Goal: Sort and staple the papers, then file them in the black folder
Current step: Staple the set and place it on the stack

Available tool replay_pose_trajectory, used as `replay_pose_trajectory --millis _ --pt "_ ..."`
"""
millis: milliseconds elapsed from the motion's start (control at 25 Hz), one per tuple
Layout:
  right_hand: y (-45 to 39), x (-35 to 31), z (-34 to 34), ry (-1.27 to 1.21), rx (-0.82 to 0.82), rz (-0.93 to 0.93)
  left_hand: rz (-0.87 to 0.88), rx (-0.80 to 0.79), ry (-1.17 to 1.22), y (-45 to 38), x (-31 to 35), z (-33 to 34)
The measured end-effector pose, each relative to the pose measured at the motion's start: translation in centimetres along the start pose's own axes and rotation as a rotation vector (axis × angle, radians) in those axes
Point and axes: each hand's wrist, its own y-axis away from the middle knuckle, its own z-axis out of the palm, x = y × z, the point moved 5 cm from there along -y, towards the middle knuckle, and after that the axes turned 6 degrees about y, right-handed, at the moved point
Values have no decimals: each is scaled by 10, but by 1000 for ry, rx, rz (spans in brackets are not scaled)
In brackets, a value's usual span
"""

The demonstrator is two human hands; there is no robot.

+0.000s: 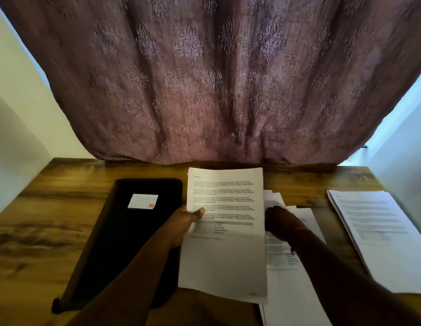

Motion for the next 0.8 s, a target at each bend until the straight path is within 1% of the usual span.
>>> replay_pose_trajectory --millis 80,160,200,240,280,320,360,400,440,480,520,600,680,720,800 --pt "8 -8 4 40 76 -19 21 -28 15 -2 3 4" --pt "27 -21 -9 173 235 4 17 -38 37 -5 3 8" --pt "34 -23 -15 156 308 -8 7 -42 53 -6 2 11" --pt "49 -32 -27 3 356 1 2 -44 64 -9 0 15" --pt "54 -28 -31 -288 378 23 3 -39 71 -10 -1 20" --pt "62 -29 -35 -624 308 56 10 -32 76 -12 -1 28" --pt "65 -30 -33 -960 182 59 16 -11 81 -12 0 36" --pt "70 -30 -33 -1209 51 25 22 13 84 -11 3 46" --pt "76 -29 -37 -1344 -28 -2 18 39 96 -10 5 59" --pt "83 -24 -43 -1373 -49 -33 5 61 104 -10 5 72" --pt "86 -14 -49 -1335 -22 -52 -2 70 96 -11 7 86" --pt "86 18 -60 -1099 116 -15 -10 58 64 -15 8 117" --pt "87 58 -75 -871 219 88 -37 20 69 -19 9 155" --pt "90 78 -87 -775 264 119 -48 -12 84 -20 10 179" --pt "95 124 -109 -659 337 178 -58 -92 92 -22 10 229"
